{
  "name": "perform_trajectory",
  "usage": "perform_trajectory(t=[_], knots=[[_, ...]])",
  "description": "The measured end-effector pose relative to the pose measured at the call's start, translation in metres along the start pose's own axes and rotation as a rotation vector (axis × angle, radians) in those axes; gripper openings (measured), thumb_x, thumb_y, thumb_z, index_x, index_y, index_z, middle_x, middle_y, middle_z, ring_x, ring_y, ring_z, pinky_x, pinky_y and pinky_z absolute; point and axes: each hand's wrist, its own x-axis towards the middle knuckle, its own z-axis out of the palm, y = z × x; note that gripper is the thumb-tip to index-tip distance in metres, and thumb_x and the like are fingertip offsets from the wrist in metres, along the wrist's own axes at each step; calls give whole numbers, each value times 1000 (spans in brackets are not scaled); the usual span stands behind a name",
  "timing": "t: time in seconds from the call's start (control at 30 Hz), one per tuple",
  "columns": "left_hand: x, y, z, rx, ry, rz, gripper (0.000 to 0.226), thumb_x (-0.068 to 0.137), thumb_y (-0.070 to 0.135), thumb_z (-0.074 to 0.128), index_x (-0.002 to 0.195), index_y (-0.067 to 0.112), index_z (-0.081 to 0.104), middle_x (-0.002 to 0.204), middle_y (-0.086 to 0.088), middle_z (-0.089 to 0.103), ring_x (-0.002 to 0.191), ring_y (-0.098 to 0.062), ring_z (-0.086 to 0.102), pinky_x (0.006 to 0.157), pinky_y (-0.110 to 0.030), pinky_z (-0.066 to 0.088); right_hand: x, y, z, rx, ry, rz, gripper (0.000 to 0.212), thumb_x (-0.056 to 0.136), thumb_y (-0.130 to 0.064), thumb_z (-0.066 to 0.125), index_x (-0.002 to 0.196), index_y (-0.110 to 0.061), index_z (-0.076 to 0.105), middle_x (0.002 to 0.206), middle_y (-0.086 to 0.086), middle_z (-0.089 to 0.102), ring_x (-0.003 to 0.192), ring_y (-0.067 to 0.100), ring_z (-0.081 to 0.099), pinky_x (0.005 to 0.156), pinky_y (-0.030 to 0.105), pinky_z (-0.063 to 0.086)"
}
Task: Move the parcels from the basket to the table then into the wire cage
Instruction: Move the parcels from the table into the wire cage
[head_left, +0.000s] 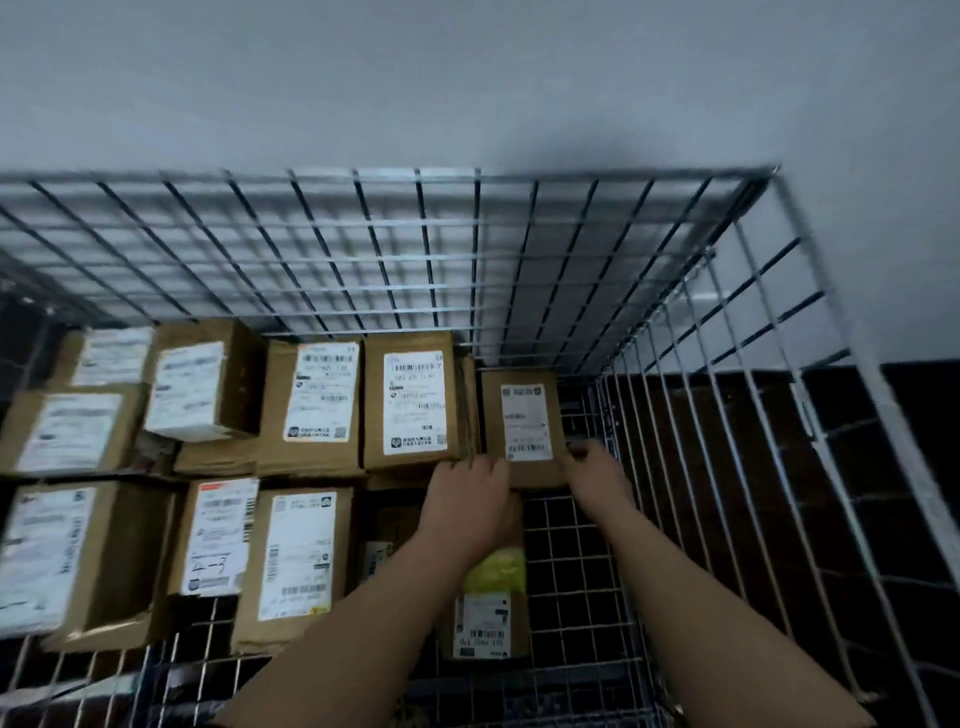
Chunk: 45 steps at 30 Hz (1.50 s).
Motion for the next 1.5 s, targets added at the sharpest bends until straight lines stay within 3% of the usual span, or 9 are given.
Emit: perform_trajectory(t=[0.13,0.33,0.47,0.67,0.83,0.93,1.03,1.37,1.5], knots=[[-47,-6,-71,-95,30,-150,27,96,31,41,117,14,49,116,-6,58,99,-25,60,68,-31,39,-81,-46,-37,-51,-10,-81,21,97,-28,51,113,-15,55,110,5,63,83,15,54,56,26,39],[-142,-20,-176,-178,54,-362,34,95,35,45,122,15,48,119,-8,59,107,-28,60,79,-32,46,-205,-126,-79,-235,6,-295,7,91,-25,55,94,-19,53,94,-1,56,83,16,53,64,28,42],[-213,-40,-236,-101,99,-436,34,96,34,44,122,13,47,120,-10,58,107,-29,59,82,-34,45,-277,-181,-98,-340,20,-473,8,92,-26,56,94,-20,51,102,0,58,92,19,57,71,29,44],[-311,-92,-306,-200,249,-621,34,94,35,45,120,13,50,123,-10,59,111,-29,59,85,-35,46,-366,-271,-102,-485,66,-677,6,89,-27,54,93,-23,53,107,1,63,99,24,60,76,30,44],[-399,-149,-340,-242,355,-729,36,96,36,42,123,13,46,122,-10,58,107,-29,59,82,-36,47,-440,-337,-71,-543,139,-824,25,87,-26,56,111,-17,58,117,4,61,109,26,58,86,31,47],[-456,-184,-350,-234,393,-782,36,95,35,44,123,13,48,123,-10,59,112,-29,58,86,-34,46,-488,-370,-39,-575,155,-921,24,88,-26,55,110,-16,58,116,6,61,108,27,58,82,31,46],[-519,-223,-348,-193,424,-810,33,94,34,44,119,13,49,122,-10,60,110,-29,58,81,-33,45,-543,-391,8,-568,172,-991,22,87,-23,55,108,-17,59,114,5,61,105,26,59,79,30,46],[-661,-328,-322,-262,462,-856,34,93,37,44,117,13,49,120,-9,60,108,-28,58,77,-33,44,-670,-434,134,-560,127,-1072,10,85,-25,58,93,-22,51,113,6,61,105,27,59,74,31,43],[-686,-354,-318,-319,484,-893,32,91,37,45,115,16,51,116,-7,62,103,-27,60,84,-34,51,-691,-453,158,-579,140,-1090,20,86,-27,58,104,-18,57,114,5,61,104,26,59,74,30,43]])
